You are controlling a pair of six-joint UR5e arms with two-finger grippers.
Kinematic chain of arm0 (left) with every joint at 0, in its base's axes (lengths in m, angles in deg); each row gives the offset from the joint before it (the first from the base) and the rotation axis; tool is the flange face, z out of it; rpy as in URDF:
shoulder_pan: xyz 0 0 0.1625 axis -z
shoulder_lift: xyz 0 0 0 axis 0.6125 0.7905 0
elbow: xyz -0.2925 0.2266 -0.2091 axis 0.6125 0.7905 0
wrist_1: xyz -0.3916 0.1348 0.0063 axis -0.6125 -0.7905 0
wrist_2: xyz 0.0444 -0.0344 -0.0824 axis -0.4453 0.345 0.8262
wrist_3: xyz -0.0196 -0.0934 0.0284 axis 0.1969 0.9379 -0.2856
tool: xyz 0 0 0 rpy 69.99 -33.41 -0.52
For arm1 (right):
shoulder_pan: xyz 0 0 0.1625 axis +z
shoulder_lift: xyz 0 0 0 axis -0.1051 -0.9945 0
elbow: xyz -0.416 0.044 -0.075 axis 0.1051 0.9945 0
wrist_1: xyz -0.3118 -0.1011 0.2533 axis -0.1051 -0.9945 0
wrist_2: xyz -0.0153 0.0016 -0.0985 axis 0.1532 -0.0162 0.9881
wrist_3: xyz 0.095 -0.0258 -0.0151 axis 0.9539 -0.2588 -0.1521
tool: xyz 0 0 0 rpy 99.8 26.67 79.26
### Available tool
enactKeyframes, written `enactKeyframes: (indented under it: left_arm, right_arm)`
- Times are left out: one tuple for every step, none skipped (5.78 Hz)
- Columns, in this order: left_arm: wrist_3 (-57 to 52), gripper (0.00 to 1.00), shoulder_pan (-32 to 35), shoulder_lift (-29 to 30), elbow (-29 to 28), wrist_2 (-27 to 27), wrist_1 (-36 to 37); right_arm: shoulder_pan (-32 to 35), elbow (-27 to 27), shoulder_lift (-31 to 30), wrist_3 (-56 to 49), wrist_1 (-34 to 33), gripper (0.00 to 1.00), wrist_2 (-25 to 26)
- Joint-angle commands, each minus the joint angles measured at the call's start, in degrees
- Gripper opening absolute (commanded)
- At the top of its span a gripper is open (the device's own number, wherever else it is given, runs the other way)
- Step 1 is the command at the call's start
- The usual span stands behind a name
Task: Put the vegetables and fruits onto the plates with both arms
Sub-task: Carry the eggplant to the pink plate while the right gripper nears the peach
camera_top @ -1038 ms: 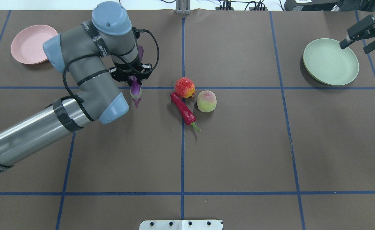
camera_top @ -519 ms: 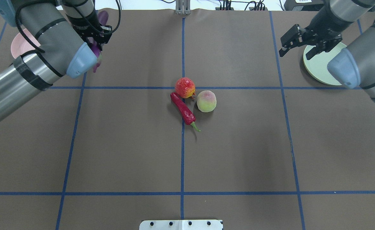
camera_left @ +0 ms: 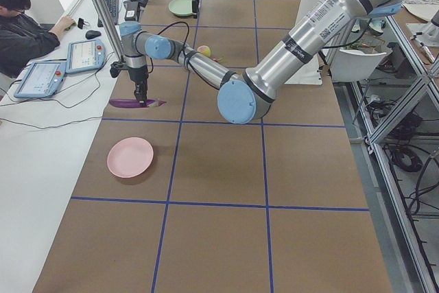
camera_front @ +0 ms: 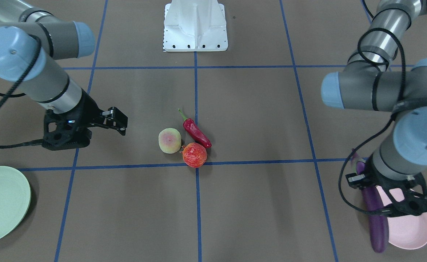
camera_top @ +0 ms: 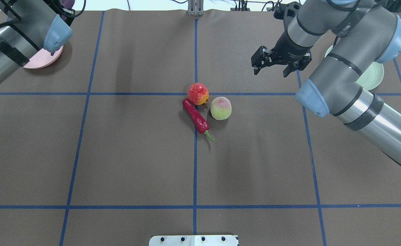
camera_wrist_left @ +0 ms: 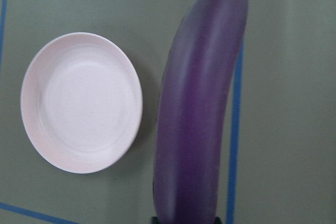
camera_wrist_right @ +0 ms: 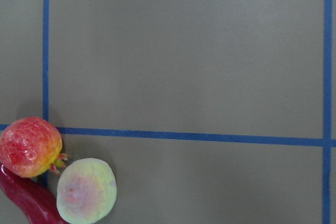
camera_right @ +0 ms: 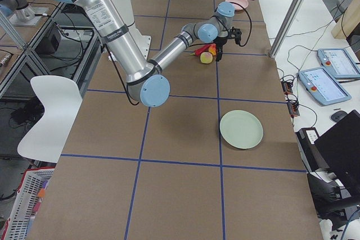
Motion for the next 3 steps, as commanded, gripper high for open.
enactKeyframes:
  left_arm:
    - [-2.86, 0.0, 0.72, 0.2, -11.9, -5.33, -9.2]
    - [-2.77, 0.0, 0.02, 0.29, -15.18, -9.26, -11.87]
    - [-2.51, 0.0, -1.46, 0.37, -17.13, -12.26, -13.29]
  right_arm:
    - [-5.16, 4.15, 2.4, 5.05, 4.22, 0.99, 6.06]
    - [-5.97, 4.25, 3.03, 5.93, 4.22, 0.99, 6.18]
    - [-6.24, 3.99, 3.38, 7.41, 4.22, 0.99, 6.18]
